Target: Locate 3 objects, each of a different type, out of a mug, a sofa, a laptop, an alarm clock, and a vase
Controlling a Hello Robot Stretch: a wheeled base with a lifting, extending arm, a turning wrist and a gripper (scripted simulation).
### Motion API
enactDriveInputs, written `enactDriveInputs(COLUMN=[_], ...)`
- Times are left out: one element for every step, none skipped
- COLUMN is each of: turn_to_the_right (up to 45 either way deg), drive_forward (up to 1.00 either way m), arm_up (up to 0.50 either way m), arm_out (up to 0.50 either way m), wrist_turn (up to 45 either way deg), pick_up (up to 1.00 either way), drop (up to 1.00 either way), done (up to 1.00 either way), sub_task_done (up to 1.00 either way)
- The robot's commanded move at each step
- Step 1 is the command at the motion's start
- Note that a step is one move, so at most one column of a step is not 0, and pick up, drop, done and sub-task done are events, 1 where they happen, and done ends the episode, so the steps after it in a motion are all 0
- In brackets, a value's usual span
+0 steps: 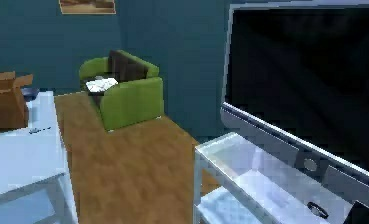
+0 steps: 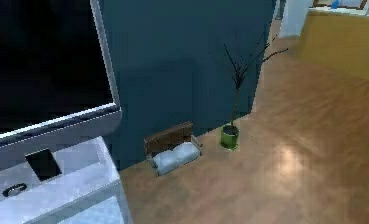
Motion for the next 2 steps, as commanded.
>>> enactDriveInputs(turn_to_the_right=[-45.0,-6.0], drive_forward=[0.0,0.0], arm_up=[0.0,0.0], arm_out=[0.0,0.0], wrist_turn=[0.0,0.0], pick_up=[0.0,0.0], drop=[0.0,0.0], done=[0.0,0.0], sub_task_done=[0.0,0.0])
